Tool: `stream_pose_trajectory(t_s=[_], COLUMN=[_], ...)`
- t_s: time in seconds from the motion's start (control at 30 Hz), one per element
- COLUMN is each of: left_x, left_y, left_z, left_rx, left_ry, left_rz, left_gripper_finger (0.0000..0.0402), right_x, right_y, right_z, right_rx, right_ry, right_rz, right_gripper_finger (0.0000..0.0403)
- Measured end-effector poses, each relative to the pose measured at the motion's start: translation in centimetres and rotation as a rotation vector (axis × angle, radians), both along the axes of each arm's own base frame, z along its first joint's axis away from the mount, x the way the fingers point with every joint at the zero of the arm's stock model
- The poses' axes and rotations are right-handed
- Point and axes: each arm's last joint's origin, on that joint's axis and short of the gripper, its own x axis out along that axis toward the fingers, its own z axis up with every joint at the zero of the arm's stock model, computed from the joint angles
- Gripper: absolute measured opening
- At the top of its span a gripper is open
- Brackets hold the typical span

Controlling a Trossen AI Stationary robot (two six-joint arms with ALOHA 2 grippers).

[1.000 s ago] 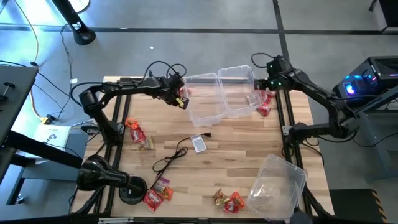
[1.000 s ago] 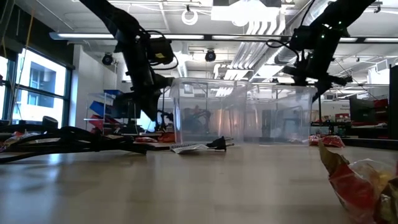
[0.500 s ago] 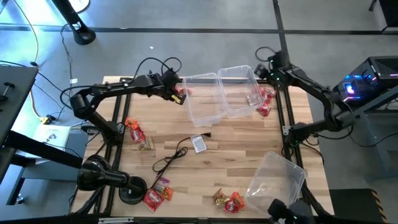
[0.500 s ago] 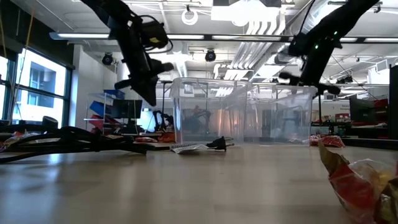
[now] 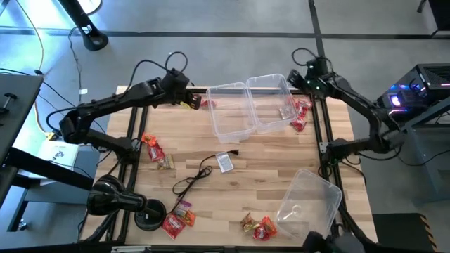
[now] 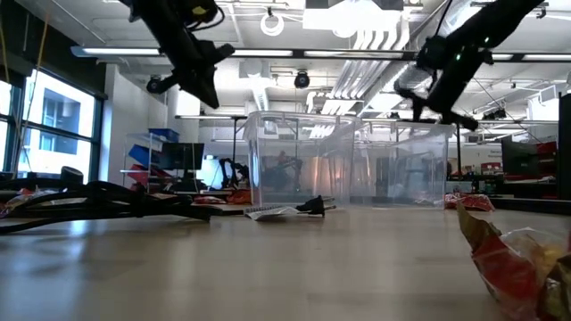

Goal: Sort candy
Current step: Move the top left and bottom right transparent bins to the top center

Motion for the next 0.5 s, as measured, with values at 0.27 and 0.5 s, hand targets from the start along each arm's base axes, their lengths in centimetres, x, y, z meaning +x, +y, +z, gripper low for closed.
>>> stream_pose_trajectory(t_s=[0.27, 0.5], left_x=[0.1, 0.3], left_y=[-0.2, -0.5], left_z=[0.4, 0.4], left_rx=[0.053, 0.093], left_ry=[0.015, 0.053], left_rz=[-0.114, -0.223], left_gripper_finger=[0.0, 0.0], right_x=[1.3, 3.7], right_y=[6.3, 15.3], right_z=[4.3, 4.8], right_rx=[-0.166, -0.031], right_ry=[-0.072, -0.092], right_rz=[0.371, 0.78], right_gripper_finger=[0.0114, 0.0014])
